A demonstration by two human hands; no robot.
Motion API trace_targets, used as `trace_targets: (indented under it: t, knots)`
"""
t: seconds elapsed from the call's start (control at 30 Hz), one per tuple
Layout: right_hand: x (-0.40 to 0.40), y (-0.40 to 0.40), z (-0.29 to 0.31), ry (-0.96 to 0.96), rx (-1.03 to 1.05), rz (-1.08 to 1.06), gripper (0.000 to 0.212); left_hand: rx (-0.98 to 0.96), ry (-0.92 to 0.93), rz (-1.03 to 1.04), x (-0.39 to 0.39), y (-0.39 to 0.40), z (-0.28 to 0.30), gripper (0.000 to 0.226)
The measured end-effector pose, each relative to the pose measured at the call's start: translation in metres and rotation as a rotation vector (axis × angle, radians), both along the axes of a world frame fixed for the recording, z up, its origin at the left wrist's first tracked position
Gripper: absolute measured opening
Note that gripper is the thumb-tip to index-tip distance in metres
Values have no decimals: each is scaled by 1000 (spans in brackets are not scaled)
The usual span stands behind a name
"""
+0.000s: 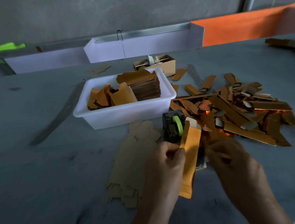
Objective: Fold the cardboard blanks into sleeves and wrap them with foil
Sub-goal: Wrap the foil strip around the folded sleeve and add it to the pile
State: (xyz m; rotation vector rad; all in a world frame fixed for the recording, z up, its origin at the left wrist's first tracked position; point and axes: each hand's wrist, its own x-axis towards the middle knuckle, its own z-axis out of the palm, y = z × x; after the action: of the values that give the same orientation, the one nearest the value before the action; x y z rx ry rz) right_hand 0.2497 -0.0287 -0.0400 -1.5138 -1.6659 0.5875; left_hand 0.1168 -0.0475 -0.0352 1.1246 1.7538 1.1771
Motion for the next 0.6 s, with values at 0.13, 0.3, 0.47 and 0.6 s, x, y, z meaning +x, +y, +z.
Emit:
trace_targets:
  t: [0.13, 0.3, 0.47, 0.6]
  knots:
    - [13, -2, 25, 393, -207, 125, 17, 33, -184, 35, -4, -9, 4, 9]
    - [7, -6, 42, 447, -320, 455, 31, 69, -255, -36, -5, -16, 10, 10]
    - [1, -5, 35, 398, -276, 489, 38, 33, -300, -56, -8, -20, 12, 9]
    - [-2, -5, 31, 260, -210, 448, 38, -21, -327, -69, -9, -20, 13, 14]
